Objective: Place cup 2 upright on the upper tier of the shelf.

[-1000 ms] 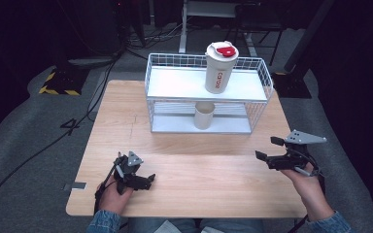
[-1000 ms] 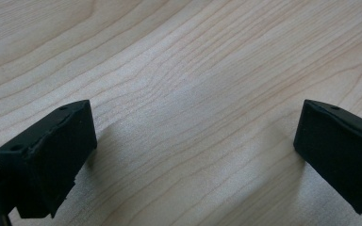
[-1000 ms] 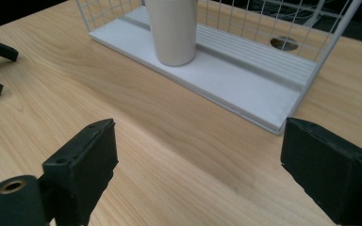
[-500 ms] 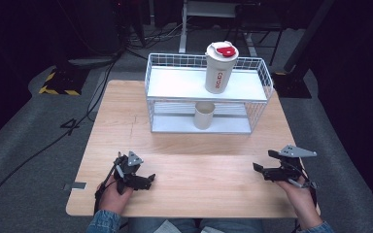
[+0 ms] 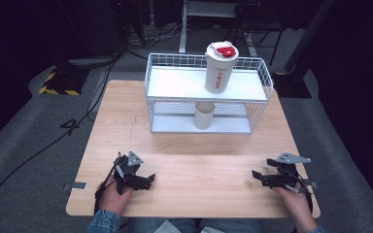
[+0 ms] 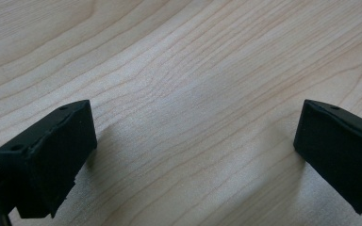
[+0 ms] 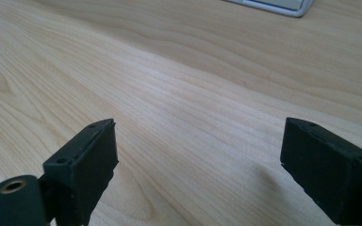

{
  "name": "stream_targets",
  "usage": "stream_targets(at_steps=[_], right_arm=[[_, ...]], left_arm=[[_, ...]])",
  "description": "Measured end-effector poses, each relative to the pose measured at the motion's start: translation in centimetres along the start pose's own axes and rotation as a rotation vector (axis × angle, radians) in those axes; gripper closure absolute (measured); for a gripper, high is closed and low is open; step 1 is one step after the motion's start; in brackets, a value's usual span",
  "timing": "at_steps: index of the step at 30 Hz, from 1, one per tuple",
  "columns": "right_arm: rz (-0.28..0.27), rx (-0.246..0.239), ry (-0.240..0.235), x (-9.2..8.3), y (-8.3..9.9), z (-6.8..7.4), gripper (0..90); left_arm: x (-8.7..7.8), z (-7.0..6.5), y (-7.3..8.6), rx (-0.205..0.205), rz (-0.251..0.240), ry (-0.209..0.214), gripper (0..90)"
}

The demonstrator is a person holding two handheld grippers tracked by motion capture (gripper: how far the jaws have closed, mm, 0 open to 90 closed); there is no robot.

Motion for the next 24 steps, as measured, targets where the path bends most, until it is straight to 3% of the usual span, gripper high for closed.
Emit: stream_targets(at_steps=[4,16,24], right_arm=[[0.009,0.005,0.006,0.32,0.62,-0.11,11.7],[0.067,-0.064,0.071,0.78,0.92,-0.07,12.3],[0.069,-0.065,0.078,0.79,0.92,-0.07,11.8]], left_arm=[[0.0,0.0,0.0,0.0,0.0,0.0,0.4],[0.0,-0.04,0.02,-0.003,0.001,0.002,0.4],[0.0,-0.04,0.02,-0.003,0.001,0.002,0.4]])
Point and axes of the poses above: each handheld gripper's, and its own axes: x roughly forward along the jaws, y roughly out of its underside, z roughly to its left, the point moved 5 cm from there along x, roughly forward along the jaws, and after that the axes turned 4 degrees about -y, right-handed, at the moved point
